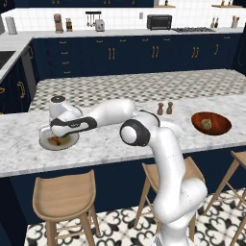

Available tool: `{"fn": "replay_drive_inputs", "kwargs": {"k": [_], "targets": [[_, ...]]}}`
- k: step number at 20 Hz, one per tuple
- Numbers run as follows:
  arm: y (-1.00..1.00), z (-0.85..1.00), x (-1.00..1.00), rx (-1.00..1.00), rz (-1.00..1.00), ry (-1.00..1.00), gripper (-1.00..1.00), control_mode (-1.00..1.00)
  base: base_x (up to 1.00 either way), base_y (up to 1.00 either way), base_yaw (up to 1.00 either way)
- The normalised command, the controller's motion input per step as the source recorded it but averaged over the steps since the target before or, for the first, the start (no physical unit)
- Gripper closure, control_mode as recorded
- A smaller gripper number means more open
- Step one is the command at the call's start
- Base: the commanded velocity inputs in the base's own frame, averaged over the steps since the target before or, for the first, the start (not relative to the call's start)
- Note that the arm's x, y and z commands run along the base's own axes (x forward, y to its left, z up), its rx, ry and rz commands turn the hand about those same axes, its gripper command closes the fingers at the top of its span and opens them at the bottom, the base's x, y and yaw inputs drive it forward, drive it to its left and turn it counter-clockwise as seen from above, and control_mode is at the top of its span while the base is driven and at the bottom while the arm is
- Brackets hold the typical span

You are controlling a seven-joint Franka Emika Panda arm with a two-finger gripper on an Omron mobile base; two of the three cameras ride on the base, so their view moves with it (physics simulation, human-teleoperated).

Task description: Pick the chicken drumstick and onion from their plates and place them in the bowl. Then put the bowl in the fridge.

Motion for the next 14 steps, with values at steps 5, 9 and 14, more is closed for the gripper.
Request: {"fn": "replay_drive_inputs", "kwargs": {"k": [5, 9, 14], "targets": [[-0.08, -0.3, 0.0, -0.02, 0.0, 0.0, -1.0, -1.0, 0.0, 0.0, 0.0], [-0.25, -0.51, -0.08, 0.0, 0.0, -0.03, -1.0, -1.0, 0.0, 0.0, 0.0], [-0.2, -0.34, 0.19, 0.0, 0.0, -0.1, -1.0, -1.0, 0.0, 0.0, 0.0]]}}
